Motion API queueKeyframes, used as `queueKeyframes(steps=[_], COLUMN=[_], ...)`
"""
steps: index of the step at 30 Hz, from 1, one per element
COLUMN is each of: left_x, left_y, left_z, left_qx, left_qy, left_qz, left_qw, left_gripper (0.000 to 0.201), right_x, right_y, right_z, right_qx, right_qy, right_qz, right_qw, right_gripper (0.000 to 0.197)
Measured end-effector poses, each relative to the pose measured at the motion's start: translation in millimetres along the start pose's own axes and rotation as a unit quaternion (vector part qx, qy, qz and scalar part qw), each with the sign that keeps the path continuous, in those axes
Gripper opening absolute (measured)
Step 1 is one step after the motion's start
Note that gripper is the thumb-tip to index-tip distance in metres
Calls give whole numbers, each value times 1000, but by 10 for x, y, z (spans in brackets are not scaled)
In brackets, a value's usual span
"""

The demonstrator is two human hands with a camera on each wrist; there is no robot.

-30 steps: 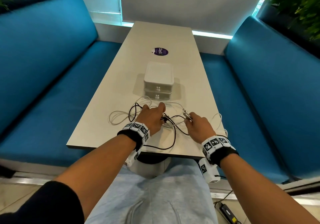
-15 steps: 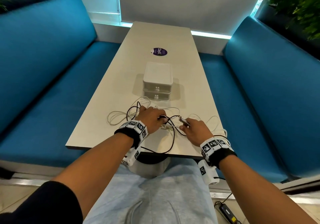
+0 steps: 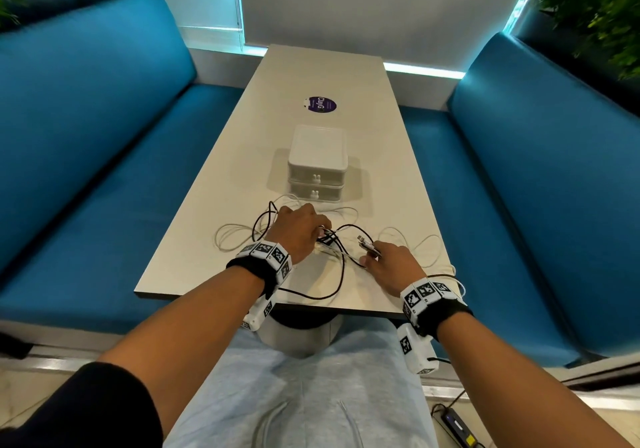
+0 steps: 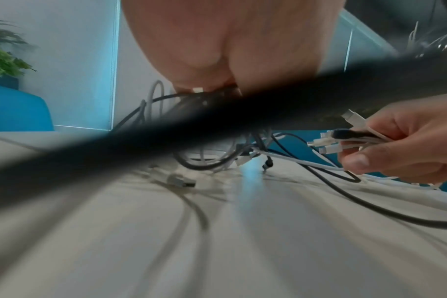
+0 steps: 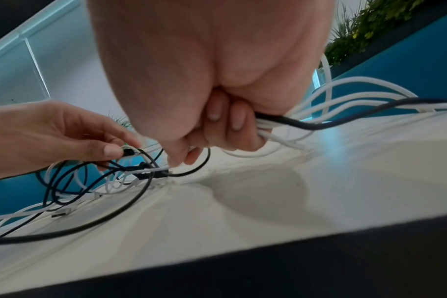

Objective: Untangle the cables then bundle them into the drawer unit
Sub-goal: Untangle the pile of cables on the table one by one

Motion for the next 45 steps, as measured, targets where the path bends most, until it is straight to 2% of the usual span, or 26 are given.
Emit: queueKeyframes(steps=[5,9,13,19,21,22,23,25,28,32,34,36,39,40,42,45], left_x=[-148,-97,-101,-91,-65,-51,-16,2,-16,-9,-22,-44,-93,-143,-317,-603], left_y=[-113,-29,-43,-58,-78,-107,-115,-134,-174,-190,-196,-213,-249,-267,-281,-115], left_z=[14,32,54,66,67,80,80,100,126,94,86,98,120,121,117,122], left_qx=[-19,25,46,20,15,15,13,28,43,16,-8,-41,-91,-109,-122,-36], left_qy=[24,4,22,57,56,51,46,15,-30,-4,-4,-10,-34,-27,36,161], left_qz=[-51,-19,-10,-20,-19,-16,-14,-21,6,33,14,-26,-110,-120,-108,-118], left_qw=[998,1000,999,998,998,998,999,999,999,999,1000,999,989,986,986,979], left_gripper=[22,7,33,33,26,17,17,33,38,51,44,45,62,65,61,37], right_x=[47,60,70,49,40,35,33,31,26,25,27,39,65,71,89,112], right_y=[-43,-43,-25,-6,-5,-3,2,10,18,5,-4,-13,-40,-54,-82,-112], right_z=[32,30,42,30,25,22,20,12,-3,-4,1,8,26,34,52,76], right_qx=[-14,-17,-12,-7,-5,-3,-1,2,3,3,1,-3,-13,-15,-17,-10], right_qy=[-15,-23,-24,-12,-5,-1,4,11,21,23,22,19,11,8,2,-13], right_qz=[-9,-11,-6,8,11,11,12,10,7,4,3,1,-3,-6,-6,-6], right_qw=[1000,1000,1000,1000,1000,1000,1000,1000,1000,1000,1000,1000,1000,1000,1000,1000], right_gripper=[21,19,23,26,27,27,28,28,28,28,27,26,22,21,20,20])
Point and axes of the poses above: each hand's wrist, its own z-axis away from the middle knuckle, its own y-axis out of the palm, x = y × z, the point moved 4 cm from there along -z, towards the middle knuckle, and after that the axes turned 6 degrees about x, right-handed, at the moved point
